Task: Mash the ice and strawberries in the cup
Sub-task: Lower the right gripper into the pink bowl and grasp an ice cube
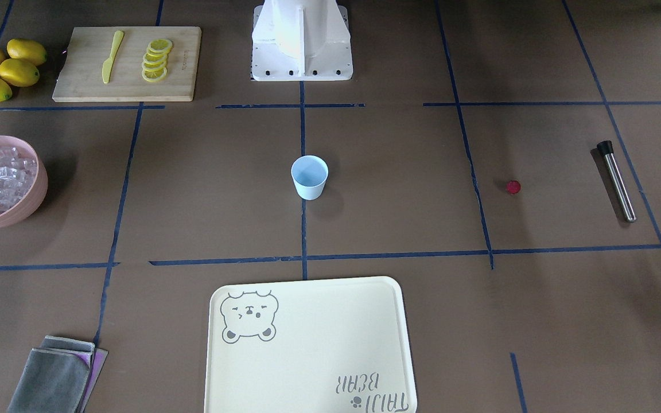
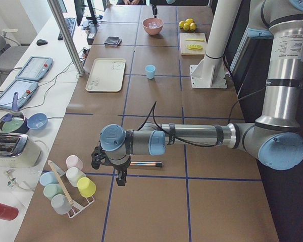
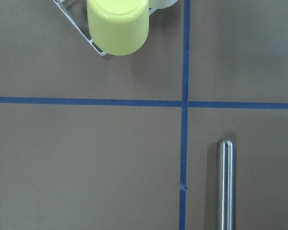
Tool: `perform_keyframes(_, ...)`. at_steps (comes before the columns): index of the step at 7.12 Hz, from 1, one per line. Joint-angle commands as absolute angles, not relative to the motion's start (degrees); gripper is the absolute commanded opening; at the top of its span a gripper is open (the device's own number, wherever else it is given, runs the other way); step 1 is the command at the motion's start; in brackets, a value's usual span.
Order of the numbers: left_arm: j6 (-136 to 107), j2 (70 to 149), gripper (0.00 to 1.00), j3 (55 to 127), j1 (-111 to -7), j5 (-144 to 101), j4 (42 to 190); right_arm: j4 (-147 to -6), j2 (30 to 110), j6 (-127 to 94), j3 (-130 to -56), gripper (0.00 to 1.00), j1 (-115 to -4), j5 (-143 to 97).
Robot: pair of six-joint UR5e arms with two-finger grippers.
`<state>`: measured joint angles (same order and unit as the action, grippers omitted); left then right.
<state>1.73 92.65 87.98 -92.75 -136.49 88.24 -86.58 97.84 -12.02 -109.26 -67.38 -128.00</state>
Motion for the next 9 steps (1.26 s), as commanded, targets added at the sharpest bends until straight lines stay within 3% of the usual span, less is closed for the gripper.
perform_keyframes(1, 1.8, 92.7, 1.0, 87.7, -92.6, -136.5, 88.2, -85.5, 97.2, -12.0, -108.6, 0.65, -65.1, -125.2)
perform_keyframes(9, 1.8, 92.9, 1.0, 87.9, -92.6, -136.5, 88.2, -82.4, 96.1, -12.0, -104.8, 0.62, -62.8, -125.0)
